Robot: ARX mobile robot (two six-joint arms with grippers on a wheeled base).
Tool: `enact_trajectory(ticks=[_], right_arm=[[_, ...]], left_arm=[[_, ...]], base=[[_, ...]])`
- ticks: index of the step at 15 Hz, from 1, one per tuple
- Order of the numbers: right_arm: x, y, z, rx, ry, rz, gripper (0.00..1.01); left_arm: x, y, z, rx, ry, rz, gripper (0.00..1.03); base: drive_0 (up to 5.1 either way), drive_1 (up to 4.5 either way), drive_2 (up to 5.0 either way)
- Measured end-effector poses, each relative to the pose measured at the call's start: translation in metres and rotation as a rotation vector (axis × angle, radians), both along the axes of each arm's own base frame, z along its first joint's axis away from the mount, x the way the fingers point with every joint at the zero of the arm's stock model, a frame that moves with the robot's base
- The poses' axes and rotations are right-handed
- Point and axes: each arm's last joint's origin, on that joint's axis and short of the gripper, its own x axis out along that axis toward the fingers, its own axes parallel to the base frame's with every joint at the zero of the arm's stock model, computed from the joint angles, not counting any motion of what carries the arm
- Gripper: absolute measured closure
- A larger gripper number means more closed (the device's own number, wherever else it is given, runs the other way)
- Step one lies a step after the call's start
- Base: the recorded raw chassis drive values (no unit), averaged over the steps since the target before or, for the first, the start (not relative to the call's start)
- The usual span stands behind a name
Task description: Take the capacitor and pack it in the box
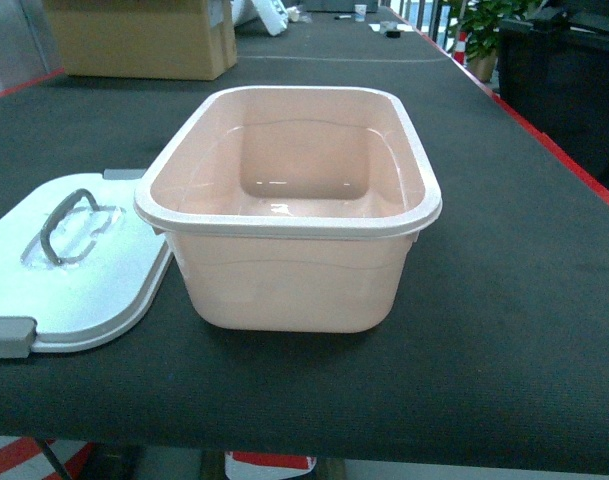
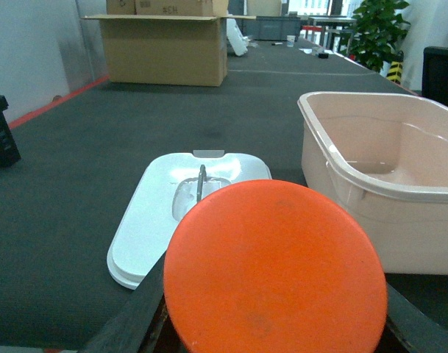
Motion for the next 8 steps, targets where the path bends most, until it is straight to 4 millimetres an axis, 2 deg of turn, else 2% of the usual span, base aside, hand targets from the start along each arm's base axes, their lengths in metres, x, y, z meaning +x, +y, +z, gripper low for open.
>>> enact_trajectory(ticks=[8], right_arm=[[0.0,0.0,-0.0001,0.0,0.001,0.0,0.03]], left_arm=[[0.0,0.0,0.0,0.0,0.0,0.0,0.59]], base=[[0.0,0.0,0.0]])
